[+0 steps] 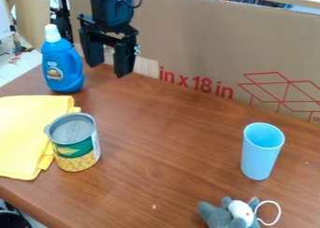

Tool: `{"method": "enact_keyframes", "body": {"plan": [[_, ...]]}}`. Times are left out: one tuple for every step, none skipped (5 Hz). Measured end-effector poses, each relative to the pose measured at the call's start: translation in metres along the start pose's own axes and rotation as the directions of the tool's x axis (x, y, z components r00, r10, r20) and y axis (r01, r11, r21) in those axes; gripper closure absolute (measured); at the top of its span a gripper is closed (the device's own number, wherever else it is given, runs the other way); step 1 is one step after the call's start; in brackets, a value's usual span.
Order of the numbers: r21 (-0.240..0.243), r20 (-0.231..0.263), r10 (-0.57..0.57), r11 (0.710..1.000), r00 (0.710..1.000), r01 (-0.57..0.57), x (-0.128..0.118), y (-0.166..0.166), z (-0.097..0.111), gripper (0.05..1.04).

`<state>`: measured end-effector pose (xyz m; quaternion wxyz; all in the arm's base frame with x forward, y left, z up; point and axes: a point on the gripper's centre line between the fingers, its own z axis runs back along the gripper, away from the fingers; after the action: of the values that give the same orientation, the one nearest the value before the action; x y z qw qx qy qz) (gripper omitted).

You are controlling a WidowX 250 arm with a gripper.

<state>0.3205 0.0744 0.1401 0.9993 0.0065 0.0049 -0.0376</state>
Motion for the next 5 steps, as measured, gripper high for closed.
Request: {"method": "enact_keyframes", "body": {"plan": [[-0.011, -0.03, -0.002, 1.0, 1.0, 0.002, -0.002, -0.001, -0.012, 0.079], [-0.053, -0.052, -0.064, 0.997, 0.997, 0.061, -0.03, -0.014, -0.026, 0.079], [-0.017, -0.049, -0.06, 0.998, 0.997, 0.059, -0.057, -0.017, -0.022, 0.079], [0.001, -0.112, -0.039, 0.999, 0.993, 0.039, -0.086, -0.02, -0.031, 0.079], [-0.027, -0.193, -0.058, 0.998, 0.98, 0.054, -0.11, -0.02, -0.045, 0.079]]}}
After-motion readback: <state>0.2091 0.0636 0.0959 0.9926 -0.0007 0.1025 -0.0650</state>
